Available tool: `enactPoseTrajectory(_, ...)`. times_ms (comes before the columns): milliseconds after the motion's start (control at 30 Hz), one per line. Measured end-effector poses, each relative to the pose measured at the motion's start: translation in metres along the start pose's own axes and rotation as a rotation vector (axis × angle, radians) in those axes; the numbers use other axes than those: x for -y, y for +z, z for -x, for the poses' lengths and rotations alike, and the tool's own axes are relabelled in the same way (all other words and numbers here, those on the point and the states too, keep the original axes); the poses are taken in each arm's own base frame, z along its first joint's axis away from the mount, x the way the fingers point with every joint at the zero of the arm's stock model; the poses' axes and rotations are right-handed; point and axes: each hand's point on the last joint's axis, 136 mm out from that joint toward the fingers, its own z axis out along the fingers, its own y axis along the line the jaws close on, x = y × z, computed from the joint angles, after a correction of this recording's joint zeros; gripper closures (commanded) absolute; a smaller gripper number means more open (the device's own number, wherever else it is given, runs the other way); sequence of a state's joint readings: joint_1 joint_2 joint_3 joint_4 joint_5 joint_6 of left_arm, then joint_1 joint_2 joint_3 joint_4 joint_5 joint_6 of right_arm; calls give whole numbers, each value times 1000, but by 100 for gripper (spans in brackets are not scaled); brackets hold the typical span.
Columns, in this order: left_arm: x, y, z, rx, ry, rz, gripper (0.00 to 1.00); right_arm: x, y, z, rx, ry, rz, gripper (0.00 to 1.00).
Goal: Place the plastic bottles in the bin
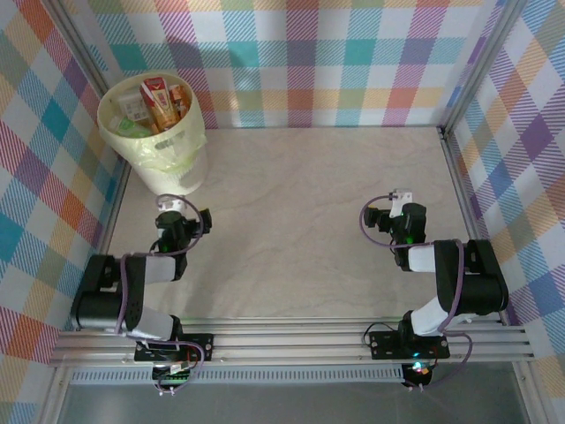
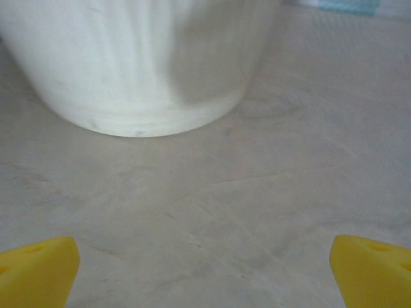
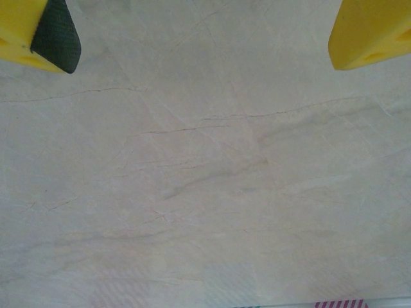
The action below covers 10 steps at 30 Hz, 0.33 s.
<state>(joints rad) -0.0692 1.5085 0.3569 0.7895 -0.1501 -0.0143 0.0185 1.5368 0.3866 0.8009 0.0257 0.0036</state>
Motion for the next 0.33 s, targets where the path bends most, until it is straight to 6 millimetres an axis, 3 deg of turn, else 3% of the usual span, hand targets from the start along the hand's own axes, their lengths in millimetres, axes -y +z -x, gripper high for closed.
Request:
enactPoseTrajectory(100,4,8,-11,-32,26,26,0,0,0,0,1,0,0,0)
enactPoseTrajectory(333,-8,8,-4,0,23,100,0,0,0,1,2,4,0,0)
